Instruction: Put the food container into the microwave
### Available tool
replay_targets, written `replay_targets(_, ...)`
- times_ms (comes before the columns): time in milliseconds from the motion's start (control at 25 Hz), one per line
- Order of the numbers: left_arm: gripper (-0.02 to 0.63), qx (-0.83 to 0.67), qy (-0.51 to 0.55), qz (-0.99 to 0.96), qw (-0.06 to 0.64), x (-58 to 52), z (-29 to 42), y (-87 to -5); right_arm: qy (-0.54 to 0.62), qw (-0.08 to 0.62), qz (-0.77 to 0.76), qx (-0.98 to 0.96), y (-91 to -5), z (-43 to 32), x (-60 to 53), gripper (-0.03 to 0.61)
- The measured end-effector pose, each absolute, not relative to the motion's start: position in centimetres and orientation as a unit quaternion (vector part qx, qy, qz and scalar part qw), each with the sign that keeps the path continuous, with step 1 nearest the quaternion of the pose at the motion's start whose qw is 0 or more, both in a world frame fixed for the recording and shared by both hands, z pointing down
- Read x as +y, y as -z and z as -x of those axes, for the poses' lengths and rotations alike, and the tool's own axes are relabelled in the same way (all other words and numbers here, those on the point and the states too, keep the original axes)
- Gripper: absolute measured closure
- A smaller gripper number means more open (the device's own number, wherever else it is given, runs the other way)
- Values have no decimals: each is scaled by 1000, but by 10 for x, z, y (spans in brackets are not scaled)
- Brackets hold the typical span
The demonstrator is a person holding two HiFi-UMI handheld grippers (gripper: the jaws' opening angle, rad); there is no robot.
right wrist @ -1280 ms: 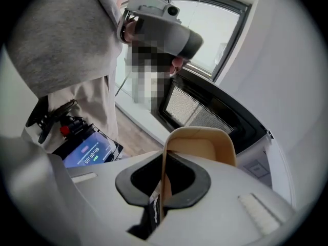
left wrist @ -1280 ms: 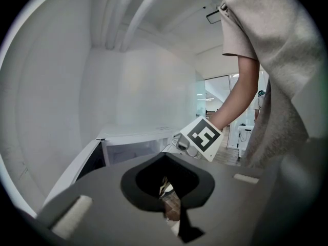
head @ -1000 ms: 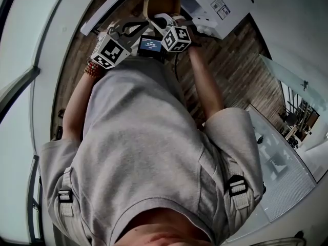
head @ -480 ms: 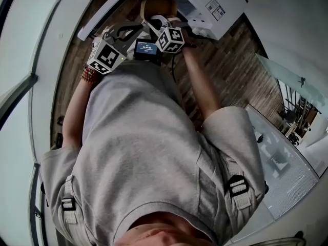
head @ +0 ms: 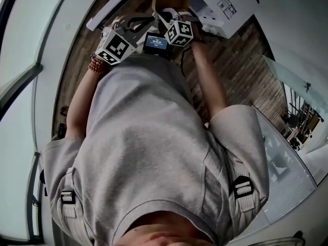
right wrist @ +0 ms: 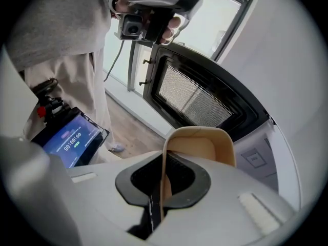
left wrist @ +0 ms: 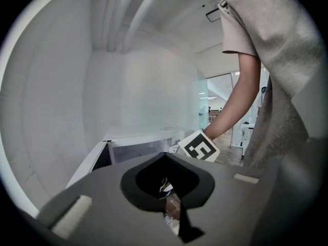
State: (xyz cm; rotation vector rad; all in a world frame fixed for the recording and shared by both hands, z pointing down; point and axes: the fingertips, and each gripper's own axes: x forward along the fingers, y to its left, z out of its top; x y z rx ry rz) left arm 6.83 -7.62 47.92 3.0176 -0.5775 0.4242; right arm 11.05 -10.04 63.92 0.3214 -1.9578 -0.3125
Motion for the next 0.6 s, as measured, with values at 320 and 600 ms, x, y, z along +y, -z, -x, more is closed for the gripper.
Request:
replay_targets(320,612,-184,-138,-973,23,-72,-70,-480,130,540,-136,-820,-641,-113,-102,554)
replay_targets(600,612,-199,-135,-970,27,-76,-66,-478,135,543,-138,-817,-642,-116,-108,554)
